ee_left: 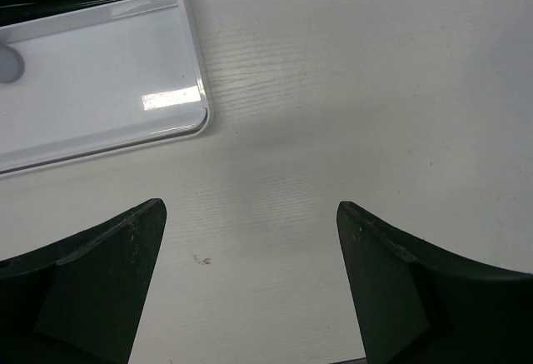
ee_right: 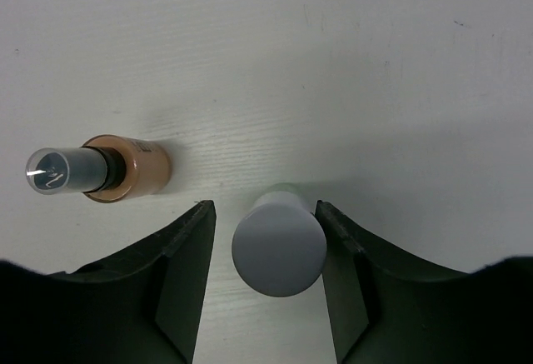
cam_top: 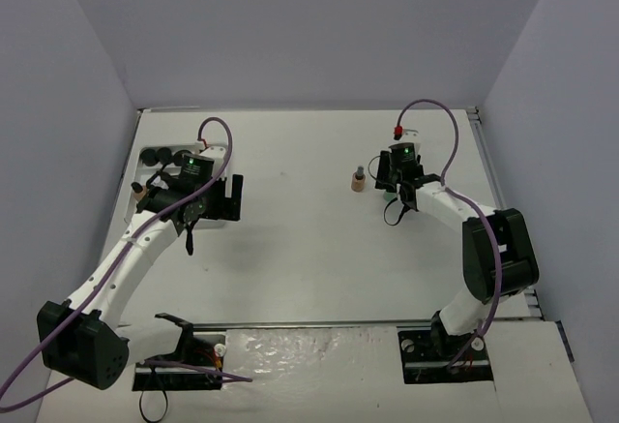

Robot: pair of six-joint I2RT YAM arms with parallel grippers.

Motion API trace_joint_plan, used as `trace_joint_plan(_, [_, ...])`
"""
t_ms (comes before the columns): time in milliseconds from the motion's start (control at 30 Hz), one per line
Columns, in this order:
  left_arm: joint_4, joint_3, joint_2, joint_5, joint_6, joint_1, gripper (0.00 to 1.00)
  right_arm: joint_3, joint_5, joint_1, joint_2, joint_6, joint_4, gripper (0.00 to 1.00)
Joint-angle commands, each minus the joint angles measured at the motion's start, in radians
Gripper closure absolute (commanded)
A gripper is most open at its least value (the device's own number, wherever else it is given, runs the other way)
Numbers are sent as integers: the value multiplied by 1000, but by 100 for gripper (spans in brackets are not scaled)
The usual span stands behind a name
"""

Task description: Organize the makeup

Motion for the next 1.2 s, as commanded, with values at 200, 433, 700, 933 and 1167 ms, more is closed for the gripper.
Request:
trace_joint_plan(200, [45, 32, -27, 4, 8, 5, 19, -62, 53, -1, -71, -58, 82, 98])
trace_joint_plan(433, [35, 70, -27, 8, -7, 6, 19, -104, 25, 108, -217, -130, 71, 100])
trace_joint_plan(700, [-28, 132, -29, -20, -20, 17, 19, -39, -101, 353, -230, -214, 141, 100])
trace_joint_plan(933, [-114, 160, -81, -60, -29, 62, 19, 94, -213, 496, -30, -312, 210, 100])
trace_joint_plan(1167, [-164, 142, -149, -50, -36, 109, 19, 169, -265, 564, 92, -359, 260, 100])
